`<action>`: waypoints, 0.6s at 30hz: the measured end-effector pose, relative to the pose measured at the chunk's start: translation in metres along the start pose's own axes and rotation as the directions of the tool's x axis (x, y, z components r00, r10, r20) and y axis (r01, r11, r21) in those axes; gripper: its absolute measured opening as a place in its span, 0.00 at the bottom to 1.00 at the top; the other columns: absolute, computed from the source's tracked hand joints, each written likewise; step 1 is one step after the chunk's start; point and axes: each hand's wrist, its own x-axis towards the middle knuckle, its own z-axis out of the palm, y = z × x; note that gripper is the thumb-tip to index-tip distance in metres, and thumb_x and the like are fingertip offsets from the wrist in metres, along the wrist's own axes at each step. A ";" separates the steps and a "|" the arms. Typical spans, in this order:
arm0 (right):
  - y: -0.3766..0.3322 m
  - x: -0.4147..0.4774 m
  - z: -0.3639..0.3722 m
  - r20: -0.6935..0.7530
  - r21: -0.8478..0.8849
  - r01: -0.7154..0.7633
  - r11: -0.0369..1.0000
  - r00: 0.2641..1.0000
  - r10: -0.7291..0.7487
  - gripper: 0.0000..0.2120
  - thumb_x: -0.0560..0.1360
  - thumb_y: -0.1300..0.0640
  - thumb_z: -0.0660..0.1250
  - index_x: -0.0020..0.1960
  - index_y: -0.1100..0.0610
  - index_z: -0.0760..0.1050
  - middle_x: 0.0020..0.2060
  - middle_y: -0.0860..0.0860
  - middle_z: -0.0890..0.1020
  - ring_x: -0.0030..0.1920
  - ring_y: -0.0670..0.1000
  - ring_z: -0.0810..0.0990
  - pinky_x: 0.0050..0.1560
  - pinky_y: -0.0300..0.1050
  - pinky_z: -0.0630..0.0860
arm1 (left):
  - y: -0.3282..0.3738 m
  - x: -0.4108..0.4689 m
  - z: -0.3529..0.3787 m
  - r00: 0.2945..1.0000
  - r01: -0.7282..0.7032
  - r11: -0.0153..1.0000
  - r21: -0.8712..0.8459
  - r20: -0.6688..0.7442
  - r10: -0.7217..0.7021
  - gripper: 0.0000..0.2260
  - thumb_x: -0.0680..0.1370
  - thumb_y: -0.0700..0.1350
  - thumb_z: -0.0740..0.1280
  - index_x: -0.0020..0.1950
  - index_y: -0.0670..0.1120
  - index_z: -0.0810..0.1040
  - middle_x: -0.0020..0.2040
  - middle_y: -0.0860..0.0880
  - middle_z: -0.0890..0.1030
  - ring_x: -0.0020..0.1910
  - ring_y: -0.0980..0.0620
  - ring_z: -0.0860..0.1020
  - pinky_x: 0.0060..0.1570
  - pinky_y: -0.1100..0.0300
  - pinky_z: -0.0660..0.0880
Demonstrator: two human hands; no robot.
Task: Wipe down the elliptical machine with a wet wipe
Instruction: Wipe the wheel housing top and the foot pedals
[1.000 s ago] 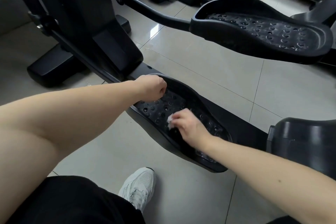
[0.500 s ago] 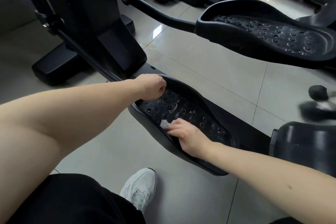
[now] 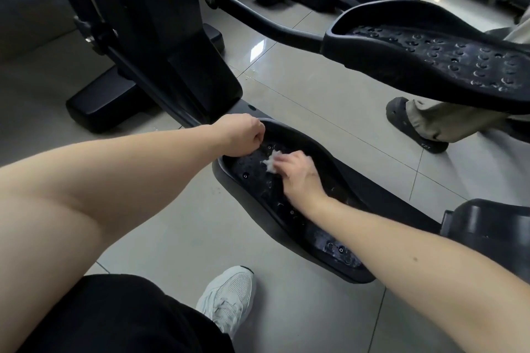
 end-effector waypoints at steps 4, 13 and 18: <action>-0.018 -0.025 -0.001 0.192 0.236 0.238 0.942 0.939 -0.286 0.17 0.70 0.76 0.63 0.50 0.62 0.85 0.59 0.53 0.85 0.49 0.58 0.80 0.55 0.49 0.79 | -0.005 -0.001 -0.002 0.999 0.013 1.000 -0.015 -0.039 -0.014 0.11 0.78 0.45 0.61 0.53 0.51 0.82 0.49 0.52 0.82 0.48 0.47 0.78 0.47 0.52 0.78; 0.012 0.037 0.007 0.143 -0.032 -0.063 0.998 0.988 0.067 0.12 0.73 0.73 0.68 0.55 0.66 0.84 0.56 0.59 0.84 0.58 0.61 0.80 0.60 0.58 0.79 | -0.028 -0.007 -0.007 0.987 0.088 0.994 -0.067 -0.130 -0.096 0.09 0.78 0.44 0.59 0.50 0.49 0.80 0.50 0.53 0.80 0.49 0.47 0.78 0.47 0.51 0.78; -0.024 0.068 0.034 0.137 0.021 -0.104 0.994 0.985 0.101 0.11 0.77 0.66 0.67 0.57 0.65 0.84 0.59 0.59 0.83 0.64 0.60 0.77 0.66 0.54 0.75 | -0.040 -0.012 -0.005 0.977 0.162 0.984 -0.068 -0.127 -0.169 0.08 0.77 0.44 0.58 0.46 0.52 0.77 0.49 0.53 0.80 0.48 0.47 0.78 0.47 0.50 0.78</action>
